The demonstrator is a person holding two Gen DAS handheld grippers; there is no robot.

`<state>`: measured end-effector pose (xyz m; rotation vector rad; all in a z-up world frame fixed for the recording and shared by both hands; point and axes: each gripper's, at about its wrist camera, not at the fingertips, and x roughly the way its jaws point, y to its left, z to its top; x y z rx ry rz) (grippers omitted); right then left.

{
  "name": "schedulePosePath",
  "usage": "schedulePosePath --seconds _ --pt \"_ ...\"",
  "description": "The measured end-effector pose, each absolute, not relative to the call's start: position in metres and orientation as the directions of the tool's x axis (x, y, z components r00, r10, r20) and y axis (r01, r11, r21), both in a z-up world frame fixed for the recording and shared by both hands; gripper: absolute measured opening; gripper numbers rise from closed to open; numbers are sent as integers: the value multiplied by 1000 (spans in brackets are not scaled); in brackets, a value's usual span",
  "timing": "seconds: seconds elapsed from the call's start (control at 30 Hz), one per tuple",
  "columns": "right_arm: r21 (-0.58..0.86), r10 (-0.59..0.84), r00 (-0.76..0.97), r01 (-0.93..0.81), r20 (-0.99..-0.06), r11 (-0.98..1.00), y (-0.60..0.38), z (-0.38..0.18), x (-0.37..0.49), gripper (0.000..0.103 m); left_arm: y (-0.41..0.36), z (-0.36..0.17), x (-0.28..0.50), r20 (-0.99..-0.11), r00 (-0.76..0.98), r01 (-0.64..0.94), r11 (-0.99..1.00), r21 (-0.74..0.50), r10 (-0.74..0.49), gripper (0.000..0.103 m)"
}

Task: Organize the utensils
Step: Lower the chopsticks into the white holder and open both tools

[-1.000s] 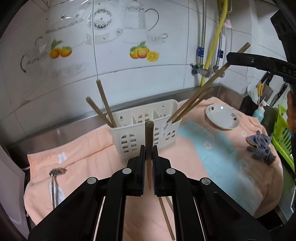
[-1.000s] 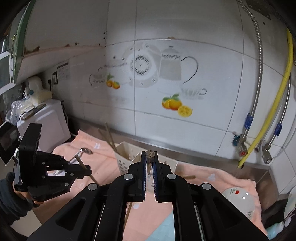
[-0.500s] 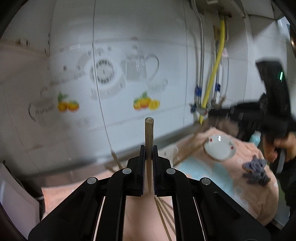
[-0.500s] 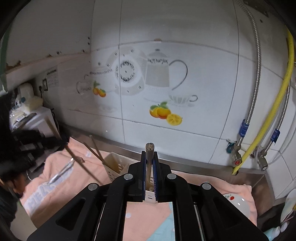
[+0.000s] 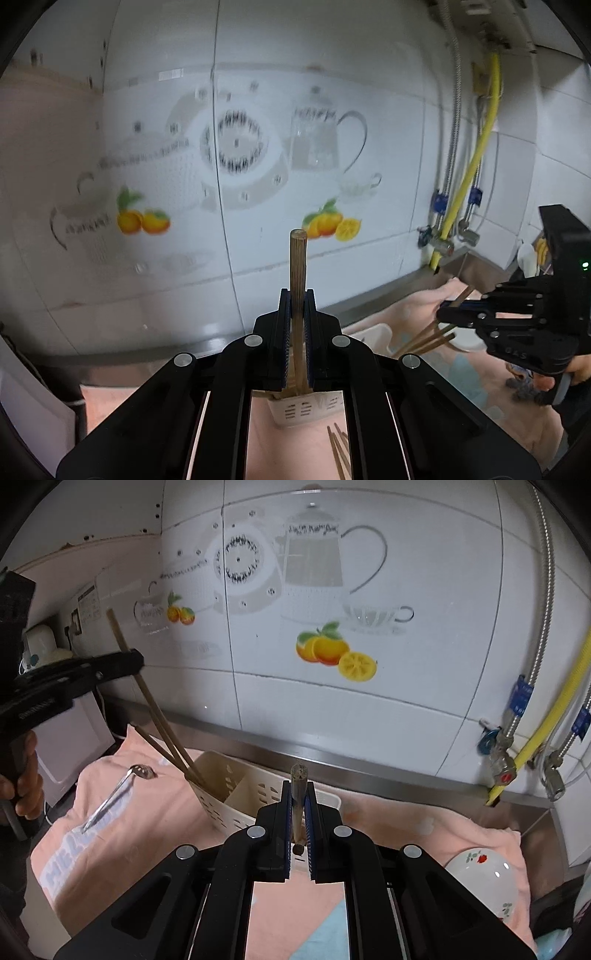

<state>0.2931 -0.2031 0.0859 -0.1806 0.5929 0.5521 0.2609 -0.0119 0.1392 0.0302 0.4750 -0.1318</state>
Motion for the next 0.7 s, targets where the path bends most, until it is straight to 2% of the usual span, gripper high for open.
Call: schedulePosePath --seconds 0.3,0.53,0.6,0.67,0.7 --pt "3 439 672 -545 -596 839 -198 69 301 7 -1 102 279 -535 834 122 991 -56 -133 6" --pt "9 442 674 -543 -591 840 -199 67 299 8 -2 89 280 -560 817 128 990 -53 -136 8" --pt "6 443 678 -543 -586 840 -199 68 296 10 -2 88 279 -561 816 128 990 -55 -136 13" --pt "3 442 687 -538 -577 843 -201 70 293 16 -2 89 277 -558 819 126 991 -52 -134 20" --pt "2 442 692 -537 -571 844 -202 71 291 18 -2 90 275 -556 821 124 991 -50 -131 27"
